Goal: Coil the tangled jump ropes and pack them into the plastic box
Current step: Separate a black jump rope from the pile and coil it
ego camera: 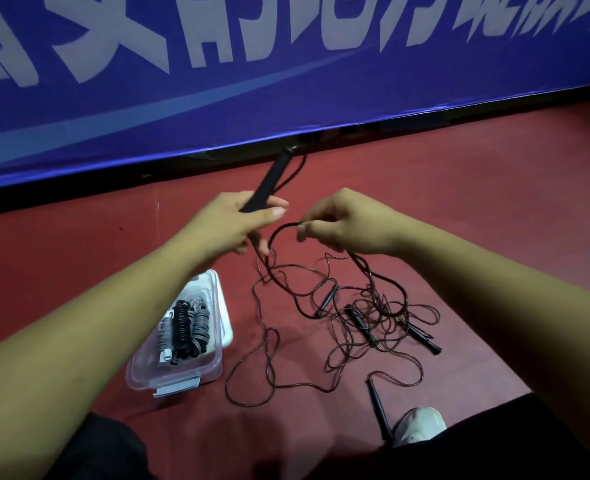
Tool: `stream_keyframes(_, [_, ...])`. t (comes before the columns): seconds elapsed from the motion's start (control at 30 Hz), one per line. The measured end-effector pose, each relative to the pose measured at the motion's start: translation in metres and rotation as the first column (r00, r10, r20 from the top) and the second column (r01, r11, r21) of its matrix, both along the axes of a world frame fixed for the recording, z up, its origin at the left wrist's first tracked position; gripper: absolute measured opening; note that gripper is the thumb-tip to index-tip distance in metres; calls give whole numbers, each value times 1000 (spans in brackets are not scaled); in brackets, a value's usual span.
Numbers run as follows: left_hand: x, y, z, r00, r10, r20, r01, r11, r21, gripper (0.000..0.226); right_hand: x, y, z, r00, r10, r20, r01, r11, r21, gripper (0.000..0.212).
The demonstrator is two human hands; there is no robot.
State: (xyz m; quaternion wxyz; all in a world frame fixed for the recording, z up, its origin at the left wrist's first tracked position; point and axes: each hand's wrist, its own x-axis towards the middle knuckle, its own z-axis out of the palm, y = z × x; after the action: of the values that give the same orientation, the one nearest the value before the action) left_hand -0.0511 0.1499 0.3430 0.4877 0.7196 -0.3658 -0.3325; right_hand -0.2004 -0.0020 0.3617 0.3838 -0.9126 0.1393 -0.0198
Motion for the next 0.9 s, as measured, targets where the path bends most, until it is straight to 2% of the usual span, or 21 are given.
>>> stream_keyframes(0.1, [-13,-2,3,994,-79,-70,77,996,-34,10,4,4,6,998,0,58,-2,999,43,20])
stream_keyframes(0.17, [-10,-3,5,998,-33,-58,30,998,-47,12,1,-1,4,999,-5,39,2,997,79,23])
stream_keyframes(0.27, [7,-3,7,987,148,-65,-153,984,-94,18,-9,-19,-10,997,-6,-73,14,993,118,26])
stream_keyframes(0.4, [40,7,9,903,404,-145,-420,902,-101,23,-29,-51,-30,953,-82,-291,125,983,133,32])
stream_keyframes(0.5, [51,12,2,914,398,-80,-398,917,9,19,-37,-59,-31,949,-62,-311,155,946,284,32])
stream_keyframes(0.57, [53,12,-5,923,385,-7,-383,920,83,10,-33,-51,-26,962,-76,-263,138,965,224,32])
stream_keyframes(0.63, [50,11,-9,908,371,193,-398,908,128,7,-25,-38,-19,972,-78,-221,111,984,139,33])
stream_keyframes(0.67, [48,9,-9,903,358,239,-391,914,105,15,-20,-31,-14,977,-62,-204,84,991,101,32])
stream_keyframes(0.7, [43,7,-7,927,333,174,-347,936,60,22,-16,-24,-11,981,-31,-189,42,998,55,31])
stream_keyframes(0.77, [26,2,-3,974,187,-128,-193,981,-34,28,-8,-11,-6,987,31,-156,-34,999,-14,30])
stream_keyframes(0.8, [14,1,1,973,86,-212,-98,994,-47,27,-4,-5,-3,991,49,-123,-52,998,-22,29])
stream_keyframes(0.9, [-10,0,5,966,-140,-217,150,988,29,19,3,5,4,998,61,2,-61,998,-29,26])
